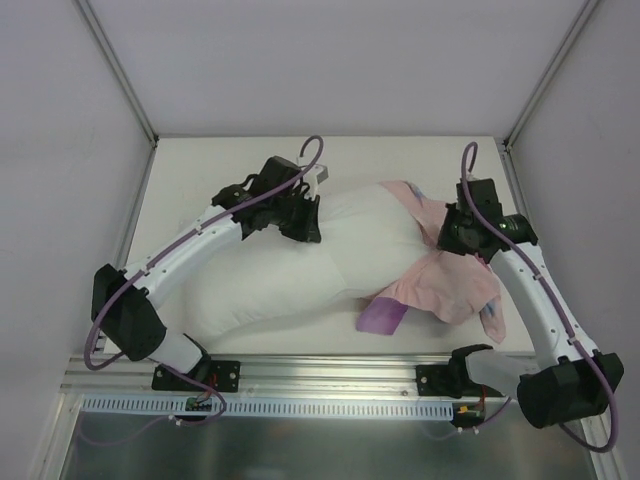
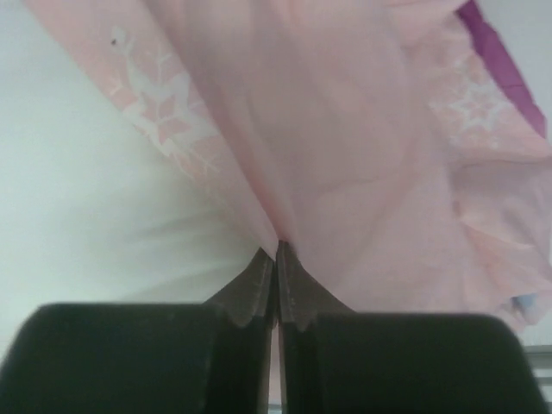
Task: Remove the pillowcase from the pillow
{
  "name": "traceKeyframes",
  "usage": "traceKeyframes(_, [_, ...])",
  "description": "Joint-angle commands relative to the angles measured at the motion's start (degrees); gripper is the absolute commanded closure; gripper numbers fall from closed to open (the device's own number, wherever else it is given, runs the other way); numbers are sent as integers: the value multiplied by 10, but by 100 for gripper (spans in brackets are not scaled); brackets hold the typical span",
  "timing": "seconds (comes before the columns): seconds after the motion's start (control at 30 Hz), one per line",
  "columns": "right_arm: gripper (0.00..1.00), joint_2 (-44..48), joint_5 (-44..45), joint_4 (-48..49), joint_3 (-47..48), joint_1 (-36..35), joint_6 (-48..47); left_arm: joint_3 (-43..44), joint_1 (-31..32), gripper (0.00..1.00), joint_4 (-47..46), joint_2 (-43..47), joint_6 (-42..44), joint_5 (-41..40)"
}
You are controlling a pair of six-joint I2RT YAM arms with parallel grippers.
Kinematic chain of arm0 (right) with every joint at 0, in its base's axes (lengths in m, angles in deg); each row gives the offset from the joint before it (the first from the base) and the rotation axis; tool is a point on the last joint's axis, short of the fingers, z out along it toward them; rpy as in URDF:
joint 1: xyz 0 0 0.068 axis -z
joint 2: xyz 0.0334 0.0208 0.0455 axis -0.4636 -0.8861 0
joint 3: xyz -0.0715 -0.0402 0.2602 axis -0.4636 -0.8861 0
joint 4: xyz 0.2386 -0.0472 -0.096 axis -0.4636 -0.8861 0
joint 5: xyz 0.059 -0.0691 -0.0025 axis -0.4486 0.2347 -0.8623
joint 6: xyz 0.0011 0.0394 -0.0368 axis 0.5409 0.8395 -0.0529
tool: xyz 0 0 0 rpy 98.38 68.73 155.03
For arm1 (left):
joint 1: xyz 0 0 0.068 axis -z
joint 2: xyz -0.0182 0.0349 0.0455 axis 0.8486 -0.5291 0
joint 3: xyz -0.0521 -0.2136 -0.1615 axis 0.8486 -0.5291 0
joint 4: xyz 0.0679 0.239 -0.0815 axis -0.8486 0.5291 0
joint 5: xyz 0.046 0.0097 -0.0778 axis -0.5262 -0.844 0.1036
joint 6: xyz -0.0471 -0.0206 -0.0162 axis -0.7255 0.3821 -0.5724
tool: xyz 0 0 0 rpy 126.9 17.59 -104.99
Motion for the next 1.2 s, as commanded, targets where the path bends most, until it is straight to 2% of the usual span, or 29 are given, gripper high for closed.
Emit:
traceKeyframes(0.0, [99,36,8,-2,-22,54,-5,-22,-52,100,10,57,-18,22])
traceKeyframes(0.23, [99,73,18,-1,-39,109,3,-5,-140,100,8,110,-36,28])
traceKeyframes(0.5, [99,93,18,-7,-40,164,3,87,-268,100,5,144,-89,131])
traceKeyframes(0.7, [99,102,18,-13,-49,209,8,117,-334,100,4,143,-138,154])
traceKeyframes(0.97, [99,139,40,-43,4,252,-1,116,-390,100,5,141,-180,111])
traceKeyframes(1.17, [99,150,77,-90,136,263,-11,139,-431,100,9,138,-212,52])
